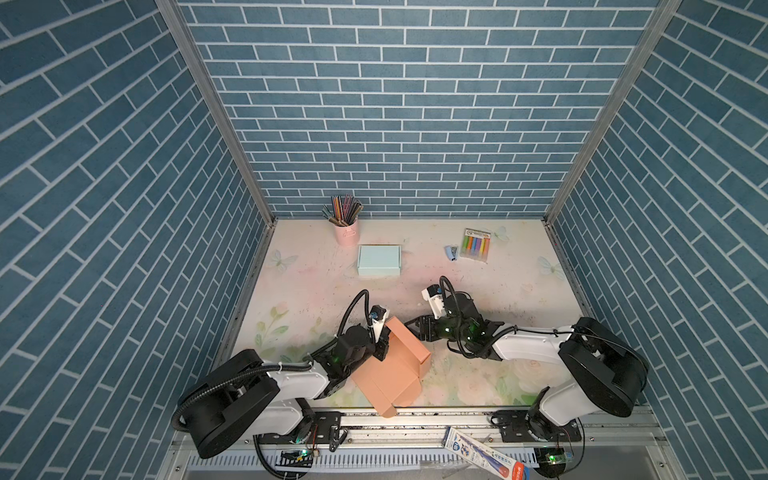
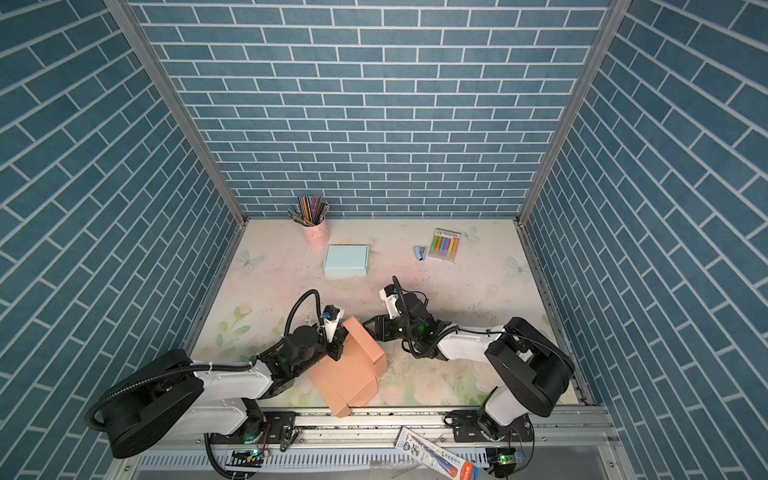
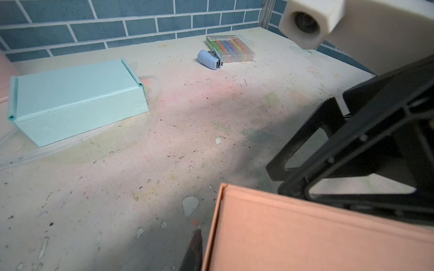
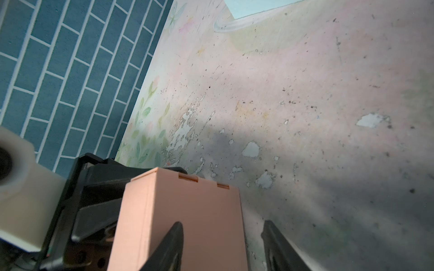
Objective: Fold the paper box
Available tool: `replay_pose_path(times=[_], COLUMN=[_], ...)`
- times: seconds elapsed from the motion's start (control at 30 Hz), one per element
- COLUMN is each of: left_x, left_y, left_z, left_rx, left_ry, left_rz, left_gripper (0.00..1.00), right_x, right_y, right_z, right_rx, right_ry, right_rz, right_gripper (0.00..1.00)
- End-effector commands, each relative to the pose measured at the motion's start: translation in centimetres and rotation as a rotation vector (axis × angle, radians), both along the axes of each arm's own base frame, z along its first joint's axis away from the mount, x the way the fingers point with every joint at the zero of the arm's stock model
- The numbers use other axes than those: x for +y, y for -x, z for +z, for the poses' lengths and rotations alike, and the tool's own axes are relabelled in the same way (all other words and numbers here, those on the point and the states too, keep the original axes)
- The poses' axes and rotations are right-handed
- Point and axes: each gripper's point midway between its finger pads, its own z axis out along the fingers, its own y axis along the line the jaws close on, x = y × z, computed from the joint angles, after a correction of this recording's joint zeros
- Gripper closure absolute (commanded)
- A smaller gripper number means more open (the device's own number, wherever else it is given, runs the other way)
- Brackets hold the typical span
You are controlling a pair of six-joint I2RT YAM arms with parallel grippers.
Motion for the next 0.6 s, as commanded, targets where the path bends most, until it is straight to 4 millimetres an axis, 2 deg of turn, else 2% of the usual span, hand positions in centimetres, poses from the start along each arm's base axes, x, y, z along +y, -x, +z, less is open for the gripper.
replay_pose_path(times=[0.0, 0.13, 0.33, 0.5, 0.57], left_x=[0.4, 0.5, 1.3, 1.7, 2.4], left_y=[0.1, 0.2, 0.3, 0.8, 1.3], left_z=[0.1, -0.1, -0.2, 0.0, -0.4], left_rx=[-0.018, -0.013, -0.014, -0.006, 0.004], left_ry=[0.007, 0.001, -0.007, 0.008, 0.02], left_rz=[0.016, 0.013, 0.04, 0.044, 0.055], left_gripper=[0.8, 0.77, 0.7, 0.65, 0.64], right_x=[-0.8, -1.7, -2.7, -3.2, -3.2], right_y=[0.2, -0.1, -0.6, -0.5, -0.1], right_z=[0.3, 0.4, 1.8, 4.2, 5.4], right_rx=[-0.013, -0.034, -0.083, -0.165, -0.226], right_ry=[0.023, 0.063, 0.097, 0.156, 0.228], right_rz=[-0.022, -0.047, -0.082, -0.085, -0.082], right_gripper=[0.44, 0.44, 0.42, 0.38, 0.33])
